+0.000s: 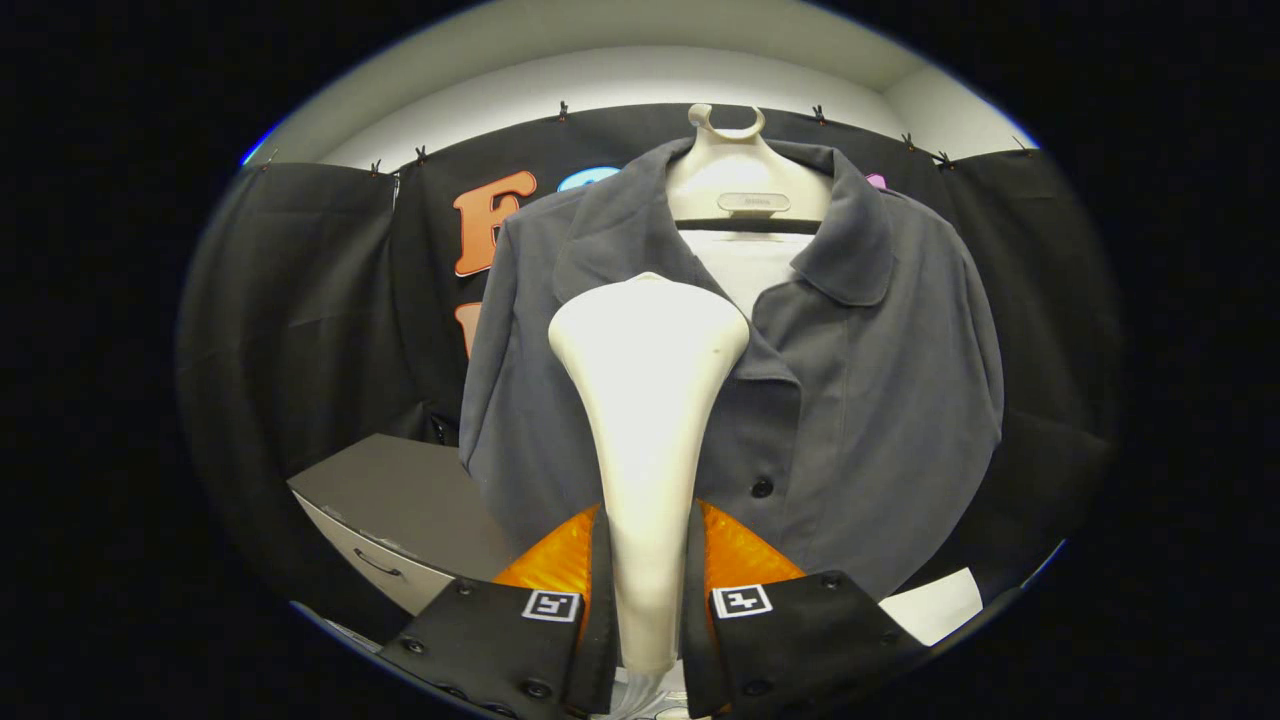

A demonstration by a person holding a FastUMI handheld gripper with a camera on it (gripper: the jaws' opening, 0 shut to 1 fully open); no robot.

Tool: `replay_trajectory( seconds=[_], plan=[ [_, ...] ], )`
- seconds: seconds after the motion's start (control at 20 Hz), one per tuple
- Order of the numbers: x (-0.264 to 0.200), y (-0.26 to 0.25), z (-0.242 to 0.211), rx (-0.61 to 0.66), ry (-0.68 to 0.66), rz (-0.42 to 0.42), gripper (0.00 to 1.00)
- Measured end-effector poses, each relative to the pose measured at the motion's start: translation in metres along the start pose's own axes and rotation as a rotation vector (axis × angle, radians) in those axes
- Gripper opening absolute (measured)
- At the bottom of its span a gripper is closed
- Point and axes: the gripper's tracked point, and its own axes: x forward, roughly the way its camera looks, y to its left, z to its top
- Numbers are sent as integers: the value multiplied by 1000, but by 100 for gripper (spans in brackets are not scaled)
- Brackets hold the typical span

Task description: Iron the clothes twice with a garment steamer, once on the left side and once on the right side.

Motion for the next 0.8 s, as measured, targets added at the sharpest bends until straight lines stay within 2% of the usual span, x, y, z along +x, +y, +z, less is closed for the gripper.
replay_trajectory(
  seconds=[0.15,0.4,0.8],
  plan=[
    [0,-1,-29,-3,46,-12,34],
    [3,-7,-102,17,171,-18,34],
    [-7,-12,-181,44,284,-4,35]
  ],
)
